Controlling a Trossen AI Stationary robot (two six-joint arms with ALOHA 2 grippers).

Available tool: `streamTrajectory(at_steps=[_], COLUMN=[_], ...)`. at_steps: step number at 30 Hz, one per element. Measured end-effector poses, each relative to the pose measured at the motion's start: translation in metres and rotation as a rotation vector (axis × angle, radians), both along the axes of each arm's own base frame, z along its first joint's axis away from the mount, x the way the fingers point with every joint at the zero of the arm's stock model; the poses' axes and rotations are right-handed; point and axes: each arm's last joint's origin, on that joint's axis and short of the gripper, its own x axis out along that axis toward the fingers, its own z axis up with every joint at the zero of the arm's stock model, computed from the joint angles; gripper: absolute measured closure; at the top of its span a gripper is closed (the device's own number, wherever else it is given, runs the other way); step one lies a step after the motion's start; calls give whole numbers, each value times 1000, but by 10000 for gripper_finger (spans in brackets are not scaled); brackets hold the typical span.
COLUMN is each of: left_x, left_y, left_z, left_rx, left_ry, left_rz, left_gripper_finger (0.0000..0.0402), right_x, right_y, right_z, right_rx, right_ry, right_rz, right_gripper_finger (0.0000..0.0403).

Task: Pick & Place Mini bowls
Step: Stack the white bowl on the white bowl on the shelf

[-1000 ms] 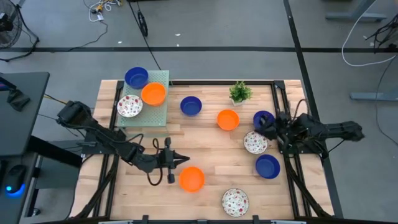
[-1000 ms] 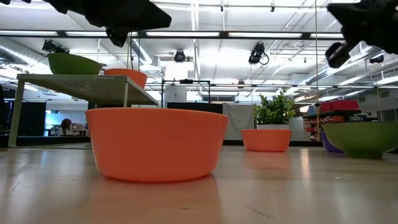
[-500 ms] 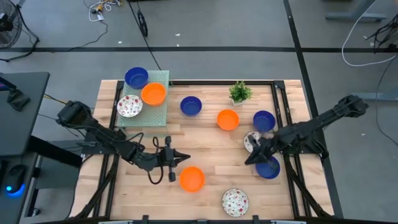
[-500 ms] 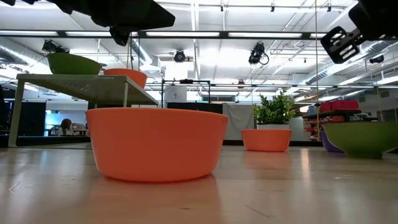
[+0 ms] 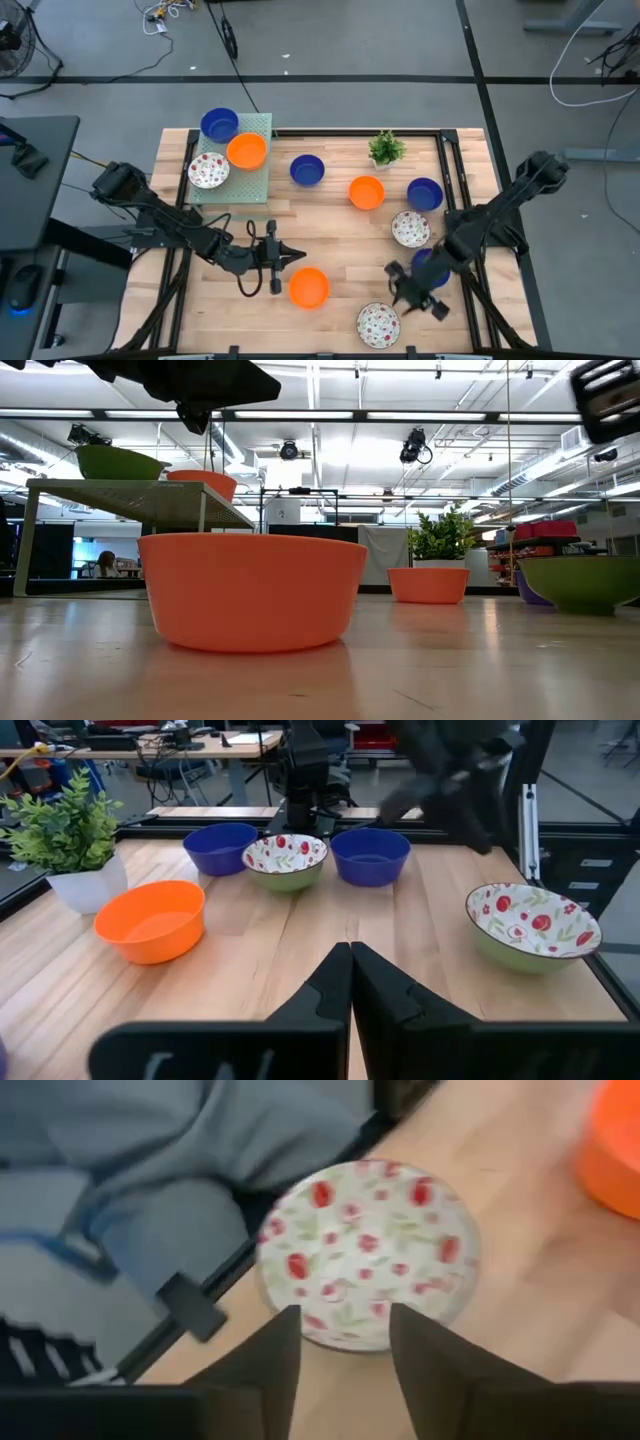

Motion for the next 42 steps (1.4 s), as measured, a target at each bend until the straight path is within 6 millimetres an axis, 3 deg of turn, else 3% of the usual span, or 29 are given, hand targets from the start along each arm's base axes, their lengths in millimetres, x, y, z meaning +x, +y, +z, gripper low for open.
streamTrajectory(at_steps=[5, 16, 27, 31, 39, 42], left_x=[0, 0, -1, -1, -1, 1], left_y=[0, 0, -4, -5, -5, -6], left_z=[0, 0, 0, 0, 0, -3], left_rx=[-1, -33, -110, -135, -135, -91], left_ry=[0, -7, -10, -9, -9, -16], left_rz=[0, 6, -20, -32, -32, -36], left_gripper_finger=[390, 390, 390, 390, 390, 390], right_x=[12, 40, 45, 45, 46, 47], right_y=[15, 15, 17, 19, 15, 8], right_z=[-3, -27, -49, -53, -53, -44], right_rx=[-95, -44, -97, -93, -118, -97], right_ry=[17, 117, 154, 177, 175, 184], right_rz=[-126, -357, -433, -405, -382, -389], right_gripper_finger=[226, 224, 226, 253, 354, 388])
